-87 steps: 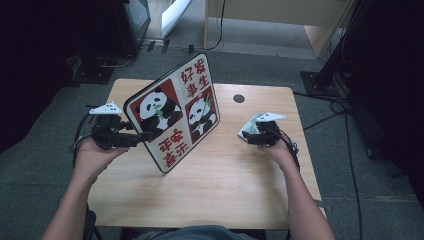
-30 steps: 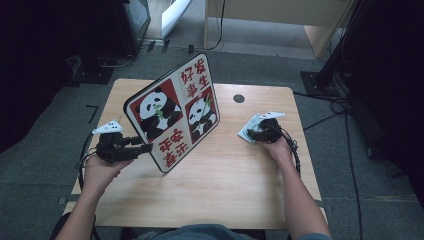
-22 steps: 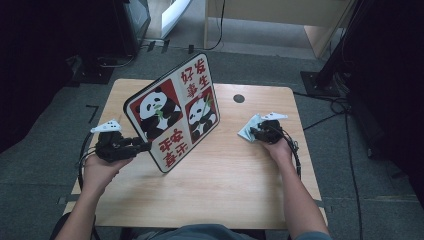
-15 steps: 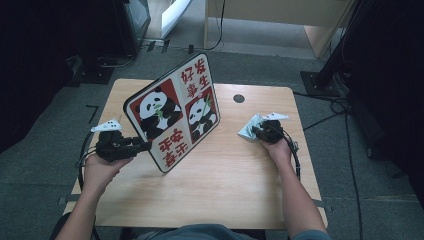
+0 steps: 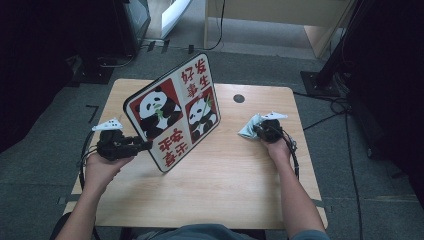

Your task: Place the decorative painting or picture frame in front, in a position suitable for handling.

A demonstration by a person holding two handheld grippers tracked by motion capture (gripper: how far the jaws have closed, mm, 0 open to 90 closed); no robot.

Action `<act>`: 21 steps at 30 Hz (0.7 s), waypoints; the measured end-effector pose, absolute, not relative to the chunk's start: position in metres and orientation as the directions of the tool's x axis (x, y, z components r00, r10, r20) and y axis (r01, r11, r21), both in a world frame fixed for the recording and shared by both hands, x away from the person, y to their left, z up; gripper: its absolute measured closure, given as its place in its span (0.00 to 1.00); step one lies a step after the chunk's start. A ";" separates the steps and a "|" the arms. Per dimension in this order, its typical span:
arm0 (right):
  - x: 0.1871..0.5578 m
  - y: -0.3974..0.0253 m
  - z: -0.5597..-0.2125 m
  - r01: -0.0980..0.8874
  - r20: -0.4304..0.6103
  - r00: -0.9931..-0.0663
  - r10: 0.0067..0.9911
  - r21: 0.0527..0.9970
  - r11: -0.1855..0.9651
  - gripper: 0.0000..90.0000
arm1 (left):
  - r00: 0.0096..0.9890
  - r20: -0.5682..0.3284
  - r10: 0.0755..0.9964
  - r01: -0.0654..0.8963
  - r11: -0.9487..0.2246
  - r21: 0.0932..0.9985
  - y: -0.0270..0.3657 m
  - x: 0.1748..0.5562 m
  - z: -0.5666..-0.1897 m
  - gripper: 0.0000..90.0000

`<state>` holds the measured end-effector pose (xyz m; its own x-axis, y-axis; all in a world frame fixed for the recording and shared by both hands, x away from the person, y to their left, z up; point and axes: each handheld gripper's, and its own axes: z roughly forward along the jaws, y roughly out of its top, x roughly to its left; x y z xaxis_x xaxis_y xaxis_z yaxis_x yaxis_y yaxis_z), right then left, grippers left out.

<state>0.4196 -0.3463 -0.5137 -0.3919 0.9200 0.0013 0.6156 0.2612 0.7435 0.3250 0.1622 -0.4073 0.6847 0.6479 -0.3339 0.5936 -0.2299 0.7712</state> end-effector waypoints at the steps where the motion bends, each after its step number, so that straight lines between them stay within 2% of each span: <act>1: 0.421 -0.345 -0.512 0.626 -0.004 -0.392 0.920 0.731 0.270 0.92 | 0.684 -0.336 0.648 0.594 -0.228 0.771 0.162 0.326 -0.407 0.64; 6: 0.425 -0.347 -0.505 0.659 0.049 -0.377 0.925 0.715 0.231 0.94 | 0.687 -0.330 0.648 0.590 -0.232 0.773 0.162 0.326 -0.407 0.64; 12: 0.424 -0.356 -0.483 0.647 0.158 -0.375 0.913 0.750 0.136 0.94 | 0.691 -0.326 0.645 0.584 -0.233 0.777 0.161 0.328 -0.407 0.65; 17: 0.422 -0.353 -0.477 0.647 0.163 -0.394 0.905 0.748 0.147 0.94 | 0.690 -0.327 0.646 0.584 -0.230 0.779 0.161 0.329 -0.406 0.65; 21: 0.421 -0.345 -0.470 0.639 0.137 -0.431 0.892 0.744 0.195 0.94 | 0.698 -0.323 0.639 0.573 -0.228 0.787 0.160 0.330 -0.404 0.70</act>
<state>0.4208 -0.3455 -0.4699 -0.4307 0.8921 0.1366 0.6390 0.1946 0.7442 0.3303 0.1600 -0.4044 0.6981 0.6389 -0.3233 0.5734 -0.2283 0.7868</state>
